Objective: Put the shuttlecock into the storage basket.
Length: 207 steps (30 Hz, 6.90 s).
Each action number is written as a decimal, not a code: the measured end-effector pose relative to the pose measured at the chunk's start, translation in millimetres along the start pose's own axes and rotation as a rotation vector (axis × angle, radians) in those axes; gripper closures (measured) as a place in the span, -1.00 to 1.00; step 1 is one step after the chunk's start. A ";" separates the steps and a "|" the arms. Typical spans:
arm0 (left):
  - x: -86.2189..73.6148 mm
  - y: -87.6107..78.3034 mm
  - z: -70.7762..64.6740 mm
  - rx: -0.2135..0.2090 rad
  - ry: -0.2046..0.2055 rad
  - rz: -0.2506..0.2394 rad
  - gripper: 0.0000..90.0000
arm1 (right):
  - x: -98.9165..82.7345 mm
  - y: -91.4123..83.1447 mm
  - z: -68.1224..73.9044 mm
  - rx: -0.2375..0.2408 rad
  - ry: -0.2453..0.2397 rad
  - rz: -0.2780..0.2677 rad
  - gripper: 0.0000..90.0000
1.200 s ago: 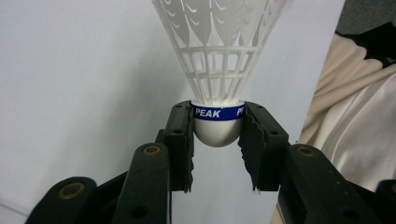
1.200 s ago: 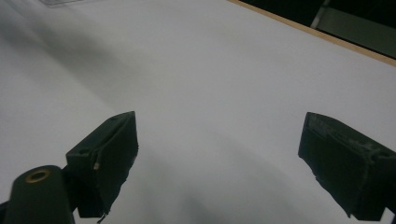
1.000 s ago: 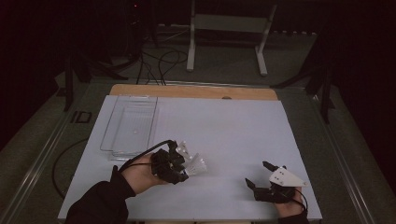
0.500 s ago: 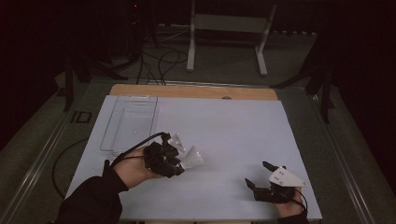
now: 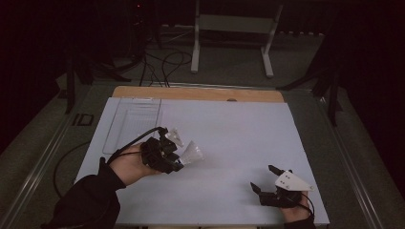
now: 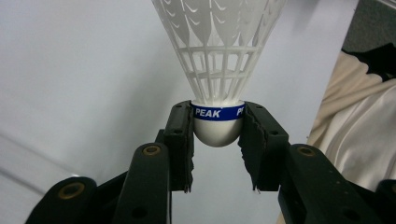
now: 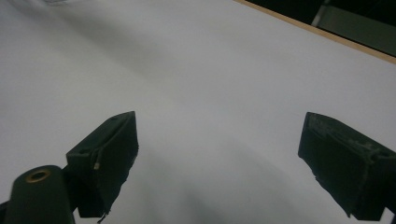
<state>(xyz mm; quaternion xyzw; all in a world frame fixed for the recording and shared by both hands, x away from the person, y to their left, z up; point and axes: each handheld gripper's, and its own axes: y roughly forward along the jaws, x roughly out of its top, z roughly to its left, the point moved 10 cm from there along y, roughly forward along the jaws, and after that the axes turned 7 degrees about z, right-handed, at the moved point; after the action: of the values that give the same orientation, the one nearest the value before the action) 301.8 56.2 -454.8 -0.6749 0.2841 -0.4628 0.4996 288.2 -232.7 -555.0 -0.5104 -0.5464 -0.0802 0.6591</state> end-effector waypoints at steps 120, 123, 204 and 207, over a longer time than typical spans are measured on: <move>-150.3 -64.0 131.2 0.193 -0.457 -0.064 0.46 | -1.4 2.7 2.4 0.005 -0.004 0.016 -0.74; -151.9 -62.6 135.1 0.183 -0.469 -0.074 0.46 | -1.4 2.5 2.2 0.003 -0.003 0.015 -0.74; -162.3 -14.7 171.7 0.202 -0.515 0.070 -0.04 | -1.0 1.6 2.4 0.000 -0.007 0.016 -0.73; -160.1 -17.1 171.0 0.203 -0.522 0.051 -0.15 | -1.0 1.6 2.5 0.000 -0.007 0.017 -0.73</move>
<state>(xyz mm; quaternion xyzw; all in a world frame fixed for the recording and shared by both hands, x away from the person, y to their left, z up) 390.2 267.9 -505.7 -0.7105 0.1150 -0.2866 0.6323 287.3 -230.6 -557.1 -0.5152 -0.5446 -0.0727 0.6578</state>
